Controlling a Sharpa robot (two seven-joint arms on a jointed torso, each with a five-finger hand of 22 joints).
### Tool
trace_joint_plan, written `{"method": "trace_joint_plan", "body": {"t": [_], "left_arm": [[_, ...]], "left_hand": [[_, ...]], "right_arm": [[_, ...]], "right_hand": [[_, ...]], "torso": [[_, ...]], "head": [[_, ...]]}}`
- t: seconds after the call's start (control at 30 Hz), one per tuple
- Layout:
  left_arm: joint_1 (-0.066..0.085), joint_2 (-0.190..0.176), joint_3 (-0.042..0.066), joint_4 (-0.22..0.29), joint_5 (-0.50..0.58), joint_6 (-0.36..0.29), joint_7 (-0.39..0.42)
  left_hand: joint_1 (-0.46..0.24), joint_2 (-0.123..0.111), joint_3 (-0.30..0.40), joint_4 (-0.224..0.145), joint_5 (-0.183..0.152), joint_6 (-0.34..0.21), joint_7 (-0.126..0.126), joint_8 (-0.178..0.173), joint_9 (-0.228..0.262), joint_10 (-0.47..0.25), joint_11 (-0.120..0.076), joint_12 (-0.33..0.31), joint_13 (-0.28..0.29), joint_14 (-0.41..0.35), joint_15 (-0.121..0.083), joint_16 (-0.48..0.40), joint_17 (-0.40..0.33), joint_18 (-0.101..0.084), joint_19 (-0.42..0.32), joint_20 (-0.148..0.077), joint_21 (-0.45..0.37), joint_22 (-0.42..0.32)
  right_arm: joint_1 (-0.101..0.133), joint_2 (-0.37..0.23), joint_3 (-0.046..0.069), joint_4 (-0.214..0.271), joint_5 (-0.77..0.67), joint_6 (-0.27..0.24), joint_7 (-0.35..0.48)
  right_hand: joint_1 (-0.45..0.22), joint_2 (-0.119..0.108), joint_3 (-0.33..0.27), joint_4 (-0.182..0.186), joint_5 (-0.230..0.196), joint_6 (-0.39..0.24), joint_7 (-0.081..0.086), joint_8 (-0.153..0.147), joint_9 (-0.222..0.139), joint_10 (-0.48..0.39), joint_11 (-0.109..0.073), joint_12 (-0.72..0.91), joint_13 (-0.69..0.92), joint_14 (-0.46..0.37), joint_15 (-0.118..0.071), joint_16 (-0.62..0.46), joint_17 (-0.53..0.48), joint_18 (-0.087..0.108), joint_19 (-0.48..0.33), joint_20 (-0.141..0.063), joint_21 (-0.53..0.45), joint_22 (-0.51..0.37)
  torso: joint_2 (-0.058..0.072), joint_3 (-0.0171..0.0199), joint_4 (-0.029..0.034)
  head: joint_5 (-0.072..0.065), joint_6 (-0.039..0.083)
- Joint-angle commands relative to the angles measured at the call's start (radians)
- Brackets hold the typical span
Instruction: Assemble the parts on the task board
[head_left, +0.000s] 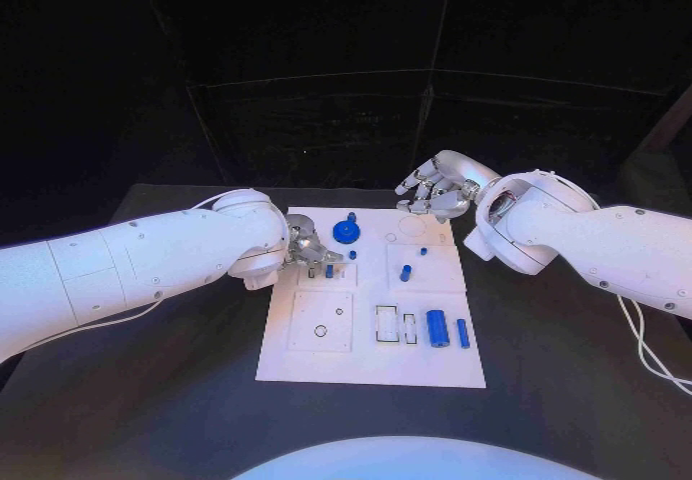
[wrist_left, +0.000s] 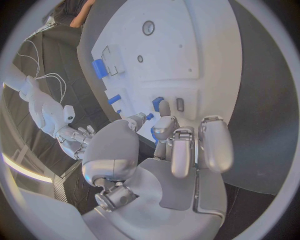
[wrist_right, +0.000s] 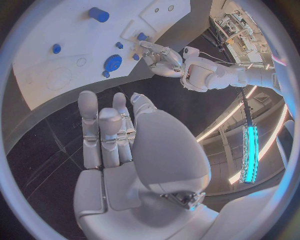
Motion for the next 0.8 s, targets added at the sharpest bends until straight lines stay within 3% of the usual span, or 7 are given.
{"method": "trace_joint_plan", "body": {"t": [0.03, 0.17, 0.23, 0.3, 0.5, 0.6, 0.8], "left_arm": [[0.004, -0.008, 0.023, 0.01, 0.023, -0.017, 0.02], [0.013, -0.02, 0.058, 0.01, 0.036, 0.024, 0.011], [0.03, -0.025, 0.073, -0.003, 0.04, 0.086, -0.013], [0.045, -0.025, 0.079, -0.02, 0.042, 0.136, -0.031], [0.07, 0.011, 0.085, -0.112, 0.018, 0.224, -0.05], [0.074, 0.038, 0.086, -0.171, -0.038, 0.228, -0.032], [0.072, 0.096, 0.084, -0.291, -0.102, 0.238, 0.001]], "left_hand": [[0.011, -0.011, -0.024, -0.003, 0.0, -0.005, 0.001, 0.0, -0.001, -0.008, 0.004, -0.008, -0.013, 0.104, -0.008, 0.007, 0.263, -0.014, 0.01, -0.008, -0.015, -0.018], [0.064, -0.014, -0.053, -0.024, 0.002, -0.04, 0.014, -0.019, -0.009, -0.04, 0.014, -0.033, -0.053, 0.104, 0.0, 0.007, 0.263, -0.005, -0.005, -0.003, -0.051, -0.072], [0.152, 0.001, -0.037, -0.071, 0.004, -0.074, 0.031, -0.046, -0.024, -0.081, 0.028, -0.067, -0.109, 0.101, 0.011, 0.003, 0.253, 0.004, -0.022, 0.006, -0.089, -0.128], [0.172, 0.008, -0.038, -0.077, 0.003, -0.081, 0.039, -0.057, -0.032, -0.097, 0.036, -0.079, -0.13, 0.099, 0.018, -0.001, 0.245, 0.008, -0.028, 0.012, -0.106, -0.152], [0.18, 0.0, -0.064, -0.071, 0.001, -0.094, 0.051, -0.079, -0.05, -0.12, 0.046, -0.096, -0.16, 0.096, 0.028, -0.006, 0.233, 0.014, -0.037, 0.023, -0.132, -0.186], [0.146, -0.02, -0.131, -0.03, -0.003, -0.089, 0.053, -0.091, -0.063, -0.124, 0.049, -0.096, -0.164, 0.095, 0.031, -0.008, 0.229, 0.016, -0.038, 0.028, -0.141, -0.194], [0.174, -0.004, -0.179, -0.011, -0.004, -0.081, 0.053, -0.1, -0.076, -0.119, 0.049, -0.09, -0.159, 0.097, 0.031, -0.005, 0.237, 0.015, -0.032, 0.028, -0.141, -0.189]], "right_arm": [[0.002, 0.0, 0.0, -0.001, 0.001, 0.006, 0.001], [0.002, 0.0, 0.0, -0.003, 0.002, 0.007, 0.0], [0.001, -0.001, 0.0, -0.004, 0.002, 0.008, -0.001], [0.001, -0.002, -0.001, -0.004, 0.002, 0.008, -0.001], [0.001, 0.001, -0.001, -0.007, 0.002, 0.007, -0.002], [0.001, 0.003, -0.001, -0.007, 0.004, 0.004, 0.0], [0.001, 0.006, -0.001, -0.007, 0.006, -0.002, 0.001]], "right_hand": [[-0.005, -0.006, -0.001, 0.005, 0.004, 0.009, 0.0, 0.0, -0.001, 0.002, 0.002, -0.005, -0.001, 0.002, 0.002, -0.006, -0.001, 0.009, -0.007, -0.002, -0.007, -0.003], [-0.005, -0.006, -0.001, 0.005, 0.004, 0.009, 0.0, 0.0, -0.001, 0.002, 0.002, -0.005, -0.001, 0.002, 0.002, -0.006, -0.001, 0.009, -0.007, -0.002, -0.007, -0.004], [-0.005, -0.006, -0.001, 0.006, 0.005, 0.008, 0.0, 0.0, -0.001, 0.002, 0.002, -0.005, -0.001, 0.002, 0.002, -0.007, -0.002, 0.009, -0.008, -0.002, -0.008, -0.006], [-0.005, -0.006, -0.001, 0.006, 0.005, 0.008, 0.0, 0.0, -0.001, 0.002, 0.002, -0.005, -0.001, 0.002, 0.002, -0.007, -0.002, 0.009, -0.008, -0.002, -0.008, -0.006], [-0.006, -0.006, -0.001, 0.007, 0.005, 0.008, 0.0, 0.0, -0.001, 0.001, 0.002, -0.005, -0.002, 0.001, 0.002, -0.008, -0.003, 0.01, -0.011, -0.002, -0.012, -0.012], [-0.008, -0.004, 0.0, 0.011, 0.005, 0.009, 0.0, 0.0, -0.001, -0.001, 0.002, -0.007, -0.004, -0.001, 0.002, -0.017, -0.011, 0.013, -0.018, -0.002, -0.022, -0.028], [-0.009, -0.003, 0.001, 0.012, 0.005, 0.009, 0.0, 0.0, -0.001, -0.002, 0.002, -0.008, -0.006, -0.002, 0.002, -0.022, -0.016, 0.014, -0.022, -0.002, -0.027, -0.036]], "torso": [[0.0, 0.0006, -0.0005], [0.0, 0.0011, -0.0007], [0.0, 0.0008, -0.0001], [0.0, 0.0011, 0.0008], [0.0, 0.0017, 0.0006], [0.002, -0.0003, -0.0017], [0.001, 0.0007, -0.0018]], "head": [[0.0, 0.003], [0.0, 0.004], [0.002, 0.008], [0.001, 0.009], [0.007, 0.014], [0.012, 0.019], [0.018, 0.023]]}}
